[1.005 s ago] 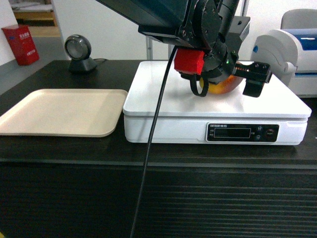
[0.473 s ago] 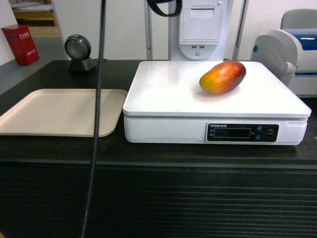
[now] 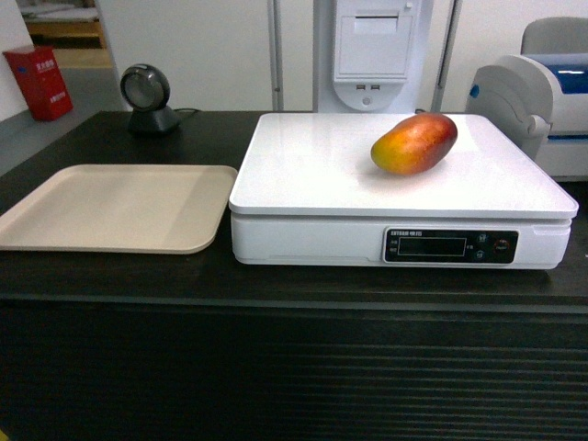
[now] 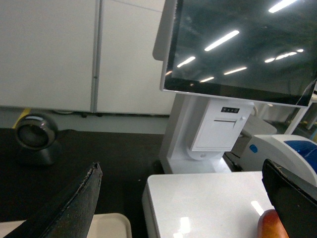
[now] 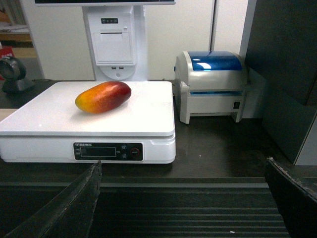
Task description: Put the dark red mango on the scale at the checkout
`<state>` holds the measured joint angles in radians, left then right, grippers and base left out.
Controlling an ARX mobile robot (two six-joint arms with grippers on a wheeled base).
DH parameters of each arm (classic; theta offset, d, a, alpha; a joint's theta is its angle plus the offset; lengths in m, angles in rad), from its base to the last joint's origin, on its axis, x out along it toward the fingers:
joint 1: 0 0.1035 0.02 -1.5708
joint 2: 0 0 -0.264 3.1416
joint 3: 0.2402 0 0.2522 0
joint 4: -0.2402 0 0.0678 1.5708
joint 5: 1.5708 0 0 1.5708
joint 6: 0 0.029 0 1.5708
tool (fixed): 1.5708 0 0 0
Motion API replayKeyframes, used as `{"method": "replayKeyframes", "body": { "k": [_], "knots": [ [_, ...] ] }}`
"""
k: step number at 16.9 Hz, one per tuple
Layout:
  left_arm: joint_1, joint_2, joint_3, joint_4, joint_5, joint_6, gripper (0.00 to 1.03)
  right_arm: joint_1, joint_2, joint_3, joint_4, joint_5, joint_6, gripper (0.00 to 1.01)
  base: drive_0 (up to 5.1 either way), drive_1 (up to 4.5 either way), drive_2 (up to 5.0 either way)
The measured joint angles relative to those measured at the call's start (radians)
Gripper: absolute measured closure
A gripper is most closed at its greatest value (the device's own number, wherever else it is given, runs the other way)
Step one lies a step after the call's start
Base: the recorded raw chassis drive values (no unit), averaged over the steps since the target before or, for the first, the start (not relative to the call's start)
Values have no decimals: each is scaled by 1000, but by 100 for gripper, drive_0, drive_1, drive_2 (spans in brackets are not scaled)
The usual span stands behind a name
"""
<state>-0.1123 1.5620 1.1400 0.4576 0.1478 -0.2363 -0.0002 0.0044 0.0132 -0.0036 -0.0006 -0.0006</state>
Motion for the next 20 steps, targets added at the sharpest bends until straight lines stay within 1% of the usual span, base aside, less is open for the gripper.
{"method": "replayKeyframes", "body": {
  "k": [3,4,5,6,7,8,10,11,13,14,16,18,20],
  "knots": [
    [97,-175,-174,18,11,2,5,0,0,0,0,0,0,3,0,0,0],
    [115,-244,-219,-35,-56,47,11,0,0,0,0,0,0,3,0,0,0],
    [118,-348,-342,-15,-137,133,26,0,0,0,0,0,0,3,0,0,0],
    [115,-432,-448,-5,-145,172,36,0,0,0,0,0,0,3,0,0,0],
    [112,-534,-576,26,-145,200,51,0,0,0,0,0,0,3,0,0,0],
    [112,-579,-636,48,-145,211,60,0,0,0,0,0,0,3,0,0,0],
    [112,-602,-674,63,-145,215,67,0,0,0,0,0,0,3,0,0,0],
    [112,-624,-719,76,-146,218,76,0,0,0,0,0,0,3,0,0,0],
    [112,-679,-823,95,-148,219,99,0,0,0,0,0,0,3,0,0,0],
    [112,-710,-857,102,-148,221,101,0,0,0,0,0,0,3,0,0,0],
    [112,-776,-918,109,-148,221,101,0,0,0,0,0,0,3,0,0,0],
    [112,-927,-1025,61,-148,221,101,0,0,0,0,0,0,3,0,0,0],
    [112,-1016,-1068,9,-148,222,101,0,0,0,0,0,0,3,0,0,0]
  ]
}}
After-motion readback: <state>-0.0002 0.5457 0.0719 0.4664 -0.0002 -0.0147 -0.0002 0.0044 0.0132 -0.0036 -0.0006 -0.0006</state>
